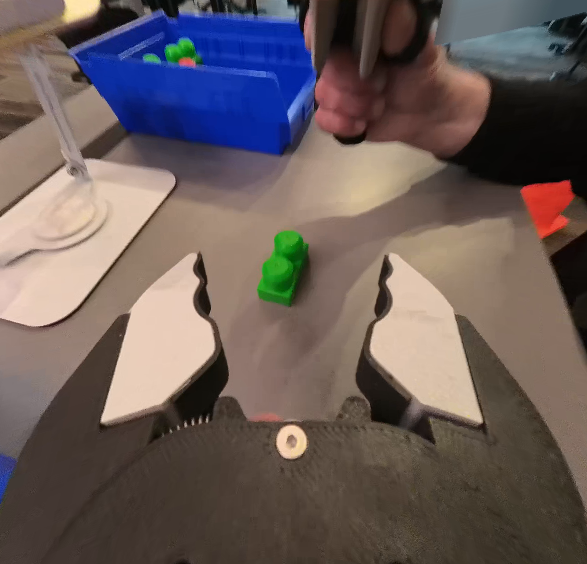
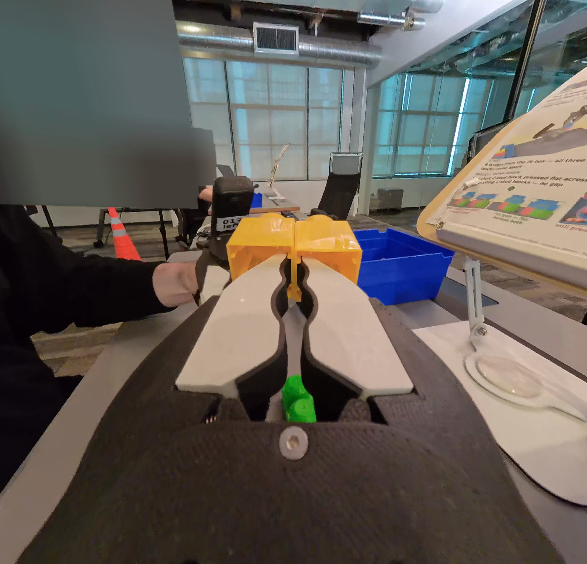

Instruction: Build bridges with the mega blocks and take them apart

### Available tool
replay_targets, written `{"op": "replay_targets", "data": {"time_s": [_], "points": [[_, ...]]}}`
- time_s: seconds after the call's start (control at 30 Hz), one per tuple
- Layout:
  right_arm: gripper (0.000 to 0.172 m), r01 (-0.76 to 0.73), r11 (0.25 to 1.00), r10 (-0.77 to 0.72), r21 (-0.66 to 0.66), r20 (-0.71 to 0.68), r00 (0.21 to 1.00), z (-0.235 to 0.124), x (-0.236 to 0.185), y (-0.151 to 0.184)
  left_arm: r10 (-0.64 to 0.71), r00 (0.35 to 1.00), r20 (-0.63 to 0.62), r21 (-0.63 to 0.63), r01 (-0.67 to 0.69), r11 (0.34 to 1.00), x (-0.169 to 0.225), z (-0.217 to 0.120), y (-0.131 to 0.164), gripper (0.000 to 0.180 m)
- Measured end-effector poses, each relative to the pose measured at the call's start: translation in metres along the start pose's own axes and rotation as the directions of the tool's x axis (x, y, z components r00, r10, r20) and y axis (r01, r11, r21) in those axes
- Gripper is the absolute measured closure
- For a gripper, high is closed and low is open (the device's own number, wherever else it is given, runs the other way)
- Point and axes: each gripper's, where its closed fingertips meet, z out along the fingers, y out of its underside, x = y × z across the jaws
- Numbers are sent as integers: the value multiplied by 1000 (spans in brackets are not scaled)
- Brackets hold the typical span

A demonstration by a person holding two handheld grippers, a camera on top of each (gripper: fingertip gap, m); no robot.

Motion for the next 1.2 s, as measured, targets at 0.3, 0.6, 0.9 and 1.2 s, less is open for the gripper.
{"op": "replay_targets", "data": {"time_s": [0.3,0.6,0.9,1.2], "points": [[169,7,995,-4,-98,35,999,-20,4,21,176,978,-116,-348,-206,915,-3,56,32,97],[169,28,994,-23,-108,48,999,-32,5,21,159,954,-254,-544,-277,792,3,81,62,146],[169,70,993,-67,-98,36,997,-36,3,11,-106,979,-174,-206,69,976,-11,59,7,147],[169,94,992,-90,-80,44,995,-17,-17,7,-238,847,-475,464,471,750,-8,-22,-95,147]]}}
